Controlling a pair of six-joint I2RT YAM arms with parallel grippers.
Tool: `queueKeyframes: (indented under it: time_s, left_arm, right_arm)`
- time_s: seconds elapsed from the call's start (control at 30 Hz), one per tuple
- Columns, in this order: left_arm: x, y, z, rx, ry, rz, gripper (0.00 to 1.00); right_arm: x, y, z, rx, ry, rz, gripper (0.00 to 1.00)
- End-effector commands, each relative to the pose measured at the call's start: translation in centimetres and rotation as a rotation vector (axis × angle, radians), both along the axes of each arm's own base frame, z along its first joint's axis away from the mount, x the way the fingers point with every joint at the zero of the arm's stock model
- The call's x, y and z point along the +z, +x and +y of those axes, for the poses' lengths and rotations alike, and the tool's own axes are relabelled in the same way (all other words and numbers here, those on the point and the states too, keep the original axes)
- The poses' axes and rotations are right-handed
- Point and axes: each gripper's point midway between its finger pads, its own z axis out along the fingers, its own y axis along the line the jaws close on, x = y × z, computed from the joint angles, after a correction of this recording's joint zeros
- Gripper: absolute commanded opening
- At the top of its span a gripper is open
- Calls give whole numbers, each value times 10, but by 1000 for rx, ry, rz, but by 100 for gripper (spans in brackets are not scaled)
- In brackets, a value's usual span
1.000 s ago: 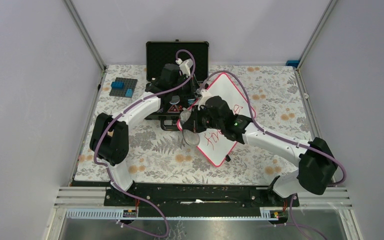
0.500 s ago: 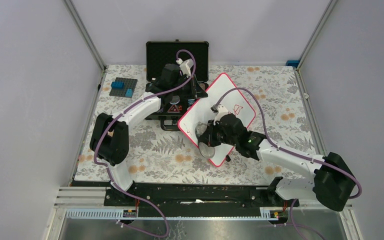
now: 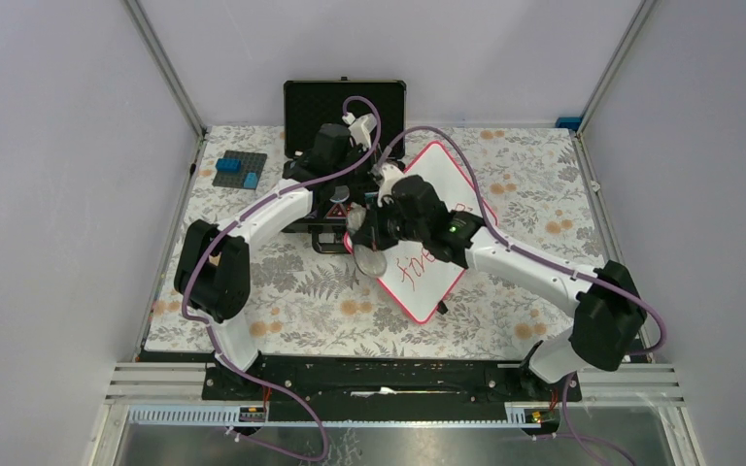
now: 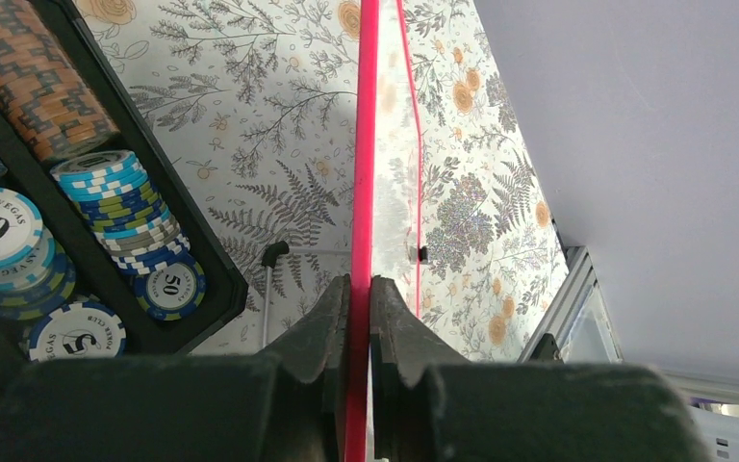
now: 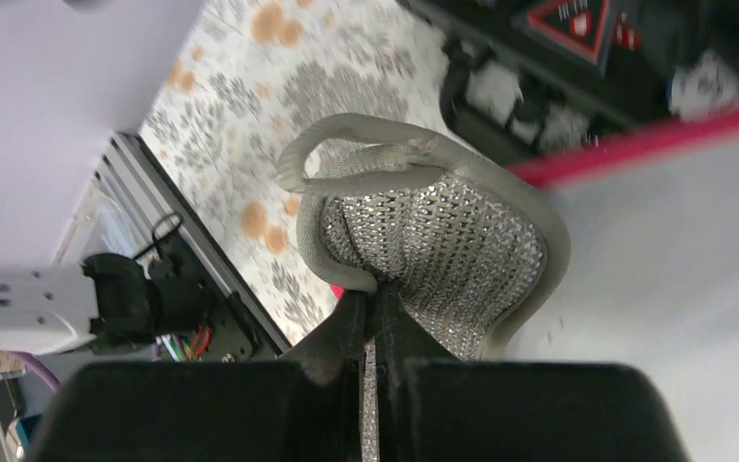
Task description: Erase the whiteboard
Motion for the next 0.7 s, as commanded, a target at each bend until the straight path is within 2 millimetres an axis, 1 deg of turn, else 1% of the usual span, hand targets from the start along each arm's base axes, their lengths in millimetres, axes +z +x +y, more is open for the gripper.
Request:
queueKeyframes:
  time_s: [0.0,0.03,0.1,0.17,0.23,0.37,0.47,0.5,0.53,0.57,0.6,0.67]
  left_arm:
    - [4,-22,-2,-26,23,23,0]
    - [4,-23,-3,-29,21,24,0]
    - [4,-23,-3,-30,20,25,0]
    - [5,-24,-3,-29,21,23,0]
    - [4,-24,-2,-26,24,21,0]
    - [4,-24,-2,-27,22,26,0]
    - [2,-26,-4,-33,17,38,0]
    - [3,-26,-4,-35,15,40,0]
    - [4,-26,-4,-37,11,37,0]
    - [5,-26,-4,-34,12,35,0]
    - [5,-26,-4,-35,12,34,0]
    - [6,-26,-3,-34,10,35,0]
  right_arm:
    - [61,30,26,11,90,-197,0]
    - [61,33,25,7,78,-206,0]
    - [51,37,25,2,42,-201,0]
    - [30,34,22,8,-1,-165,0]
    - [8,25,13,8,-31,-125,0]
    - [-35,-2,-17,-8,-88,-35,0]
    - [-60,-26,-41,-18,-109,26,0]
    - [-73,-36,-53,-22,-131,47,0]
    - [-83,-47,-72,-34,-163,53,0]
    - [-87,-51,-79,-38,-180,51,0]
    - [-86,-53,-83,-39,-184,43,0]
    - [-76,-51,-82,-29,-171,15,0]
